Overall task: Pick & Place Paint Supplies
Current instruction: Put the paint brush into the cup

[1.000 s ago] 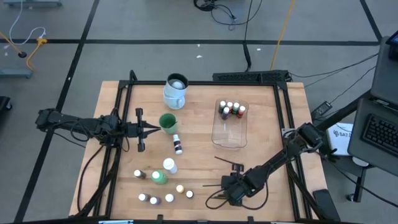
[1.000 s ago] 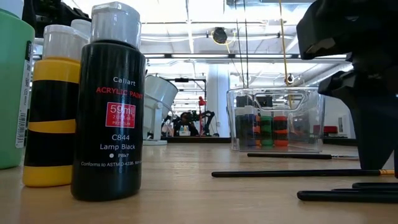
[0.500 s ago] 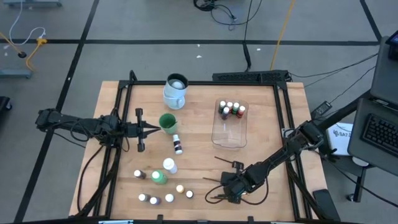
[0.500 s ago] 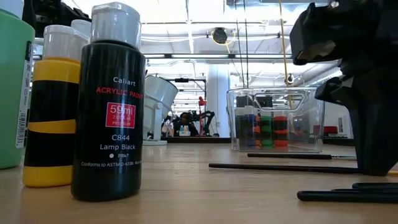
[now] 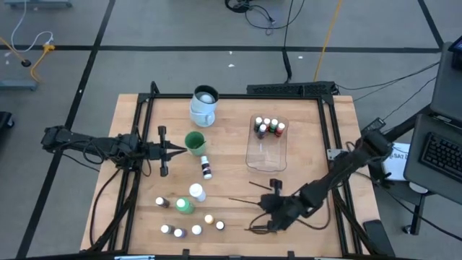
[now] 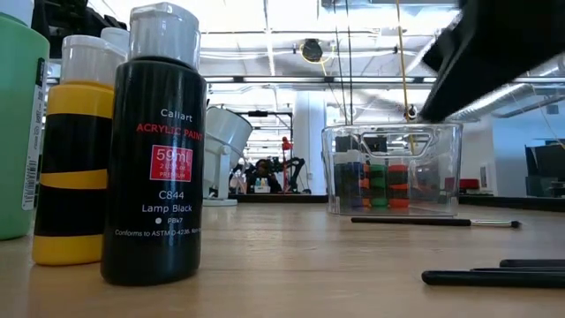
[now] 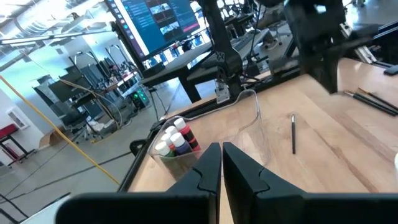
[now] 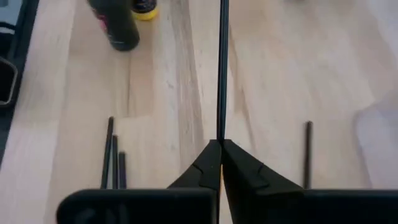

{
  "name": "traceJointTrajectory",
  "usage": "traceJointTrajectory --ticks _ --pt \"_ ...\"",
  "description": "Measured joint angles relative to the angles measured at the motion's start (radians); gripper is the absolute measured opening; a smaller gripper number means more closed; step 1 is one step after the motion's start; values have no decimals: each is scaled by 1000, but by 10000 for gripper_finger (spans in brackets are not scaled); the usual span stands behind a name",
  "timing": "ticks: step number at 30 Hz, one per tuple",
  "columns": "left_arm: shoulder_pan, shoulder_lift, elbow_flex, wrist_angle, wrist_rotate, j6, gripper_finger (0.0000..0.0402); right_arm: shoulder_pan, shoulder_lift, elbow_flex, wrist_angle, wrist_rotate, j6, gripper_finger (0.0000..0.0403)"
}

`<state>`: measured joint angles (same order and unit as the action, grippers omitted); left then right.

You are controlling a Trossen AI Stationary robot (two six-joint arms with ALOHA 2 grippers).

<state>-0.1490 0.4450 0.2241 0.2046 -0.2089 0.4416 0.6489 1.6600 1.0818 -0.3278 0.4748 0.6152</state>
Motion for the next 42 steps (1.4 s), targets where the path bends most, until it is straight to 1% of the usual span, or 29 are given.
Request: traceJointTrajectory --ticks 2,5,7,9,11,14,17,19,23,25,27,29,34,38,39,42 --pt "0 0 0 3 0 0 21 12 -35 -3 19 83 -63 1" --pt "0 0 0 21 -1 0 21 7 -96 -2 122 252 -198 0" --pt "0 0 0 36 -6 -7 21 -17 -120 0 203 276 -317 0" --pt "0 0 0 40 -9 -31 21 -53 -133 0 265 241 -413 0" --pt "0 0 0 43 -9 -54 21 -105 -143 -1 346 174 -505 0" --pt "0 0 0 43 -9 -67 21 -195 -142 0 448 32 -651 0" --pt "0 0 0 33 -5 -121 21 -291 -116 -19 562 -98 -747 0" --pt "0 0 0 32 38 -125 21 -354 -96 -46 668 -175 -801 0" --pt "-3 3 0 31 217 -56 21 -463 -32 -100 886 -313 -898 0" --pt "-3 10 0 38 239 -58 21 -504 13 -118 993 -394 -928 0" --pt "-2 24 0 57 224 -81 21 -539 61 -119 1080 -464 -937 0" --pt "-2 46 0 73 204 -84 21 -564 114 -100 1112 -487 -937 0" --pt "-2 109 0 130 207 -48 21 -569 207 -40 1107 -476 -966 0" --pt "-2 154 0 187 212 -49 22 -540 225 -14 1132 -469 -1001 0" --pt "-2 166 0 200 220 -47 23 -534 225 -5 1133 -450 -1014 0" --pt "-2 206 0 243 274 -44 39 -527 224 8 1135 -418 -1054 0"
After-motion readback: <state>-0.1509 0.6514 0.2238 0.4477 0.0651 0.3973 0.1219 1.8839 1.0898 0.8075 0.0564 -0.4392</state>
